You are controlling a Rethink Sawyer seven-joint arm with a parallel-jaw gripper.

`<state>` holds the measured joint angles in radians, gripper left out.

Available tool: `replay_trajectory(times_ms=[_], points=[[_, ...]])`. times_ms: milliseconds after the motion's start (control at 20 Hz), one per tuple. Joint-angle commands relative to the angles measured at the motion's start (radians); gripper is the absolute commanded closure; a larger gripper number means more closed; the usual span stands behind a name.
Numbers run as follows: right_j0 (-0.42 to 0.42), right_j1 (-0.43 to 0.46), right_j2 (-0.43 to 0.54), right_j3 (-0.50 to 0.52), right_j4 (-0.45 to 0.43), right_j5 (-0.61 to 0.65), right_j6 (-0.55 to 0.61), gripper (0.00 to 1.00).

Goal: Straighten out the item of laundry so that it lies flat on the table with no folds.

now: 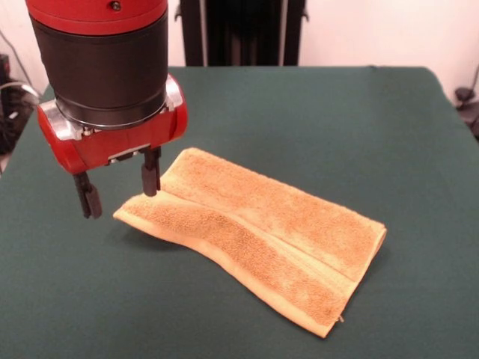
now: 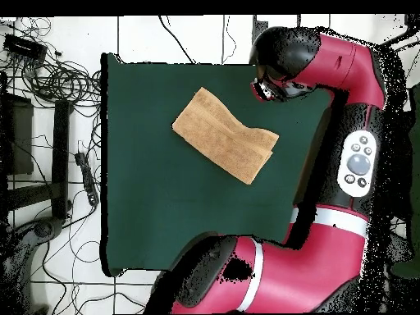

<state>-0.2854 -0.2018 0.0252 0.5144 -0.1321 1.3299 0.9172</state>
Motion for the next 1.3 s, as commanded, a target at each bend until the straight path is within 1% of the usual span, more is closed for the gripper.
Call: replay_trajectory(times_ms=[50, 250, 450, 650, 700, 900, 1050, 1200, 1300], points=[[0.005, 0.006, 0.136, 0.202, -0.048, -0.047, -0.424, 0.00], [0.013, 0.016, 0.135, 0.176, -0.063, -0.033, -0.459, 0.00], [0.008, 0.022, 0.151, 0.171, -0.061, -0.031, -0.537, 0.00], [-0.006, 0.031, 0.184, 0.152, -0.046, 0.018, -0.613, 0.00], [-0.011, 0.033, 0.193, 0.148, -0.044, 0.030, -0.637, 1.00], [-0.004, 0.046, 0.189, 0.107, -0.076, 0.055, -0.687, 1.00], [0.016, 0.058, 0.179, 0.083, -0.095, 0.050, -0.662, 1.00], [0.027, 0.052, 0.172, 0.109, -0.101, -0.004, -0.633, 1.00], [0.032, 0.044, 0.168, 0.132, -0.105, -0.069, -0.602, 1.00]])
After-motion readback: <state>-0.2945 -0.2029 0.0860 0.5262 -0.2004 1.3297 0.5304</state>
